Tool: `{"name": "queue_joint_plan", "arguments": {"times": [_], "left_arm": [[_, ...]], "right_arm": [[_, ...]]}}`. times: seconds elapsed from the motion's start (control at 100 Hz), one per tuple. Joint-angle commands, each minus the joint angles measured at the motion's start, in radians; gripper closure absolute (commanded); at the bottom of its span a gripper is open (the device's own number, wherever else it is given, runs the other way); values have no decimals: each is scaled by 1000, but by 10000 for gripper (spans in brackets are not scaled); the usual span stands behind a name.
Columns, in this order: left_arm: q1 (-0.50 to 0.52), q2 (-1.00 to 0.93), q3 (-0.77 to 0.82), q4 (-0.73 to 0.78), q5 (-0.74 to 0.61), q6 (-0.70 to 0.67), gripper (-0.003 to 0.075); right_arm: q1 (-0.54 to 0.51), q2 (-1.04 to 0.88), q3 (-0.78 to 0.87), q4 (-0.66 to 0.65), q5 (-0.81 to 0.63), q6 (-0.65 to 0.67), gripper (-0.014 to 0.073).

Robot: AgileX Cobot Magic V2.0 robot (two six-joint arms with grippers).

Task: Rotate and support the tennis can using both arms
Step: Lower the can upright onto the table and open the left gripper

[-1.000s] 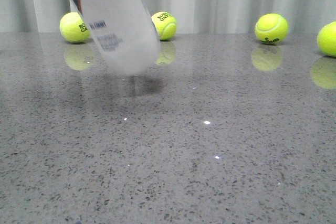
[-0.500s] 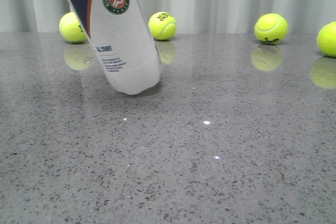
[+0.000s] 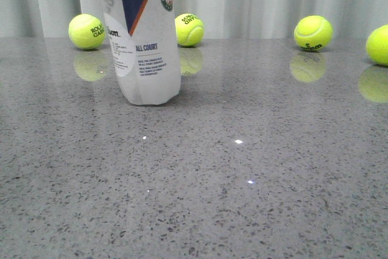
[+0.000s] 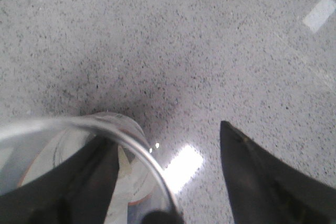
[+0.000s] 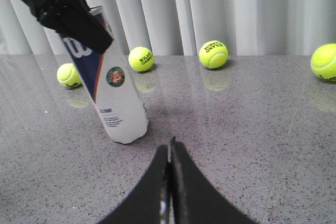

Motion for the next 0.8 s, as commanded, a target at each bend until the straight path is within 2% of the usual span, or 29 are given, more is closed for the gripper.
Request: {"name": "queue_joint_plan", "arguments": {"times": [0.0, 0.19, 0.32, 0.39, 0.44, 0.57, 0.79], "left_arm": [[-6, -23, -66, -32, -56, 1, 297], [-6, -20, -100, -37, -87, 1, 298], [-11, -46, -105, -31, -162, 1, 316], [-21, -68, -105, -12, -208, 1, 386], [-27, -84, -105, 9, -227, 1, 465], [-47, -128, -85, 53, -242, 1, 743], [-66, -265, 109, 64, -408, 1, 739]], "right_arm": [[-5, 9, -25, 0, -87, -3, 654], [-5, 9, -25, 0, -87, -3, 654], [-5, 9, -25, 0, -87, -3, 654], [-5, 9, -25, 0, -87, -3, 654], [-5, 9, -25, 0, -87, -3, 654], [-5, 9, -25, 0, -87, -3, 654], [-5, 9, -25, 0, -87, -3, 654]]}}
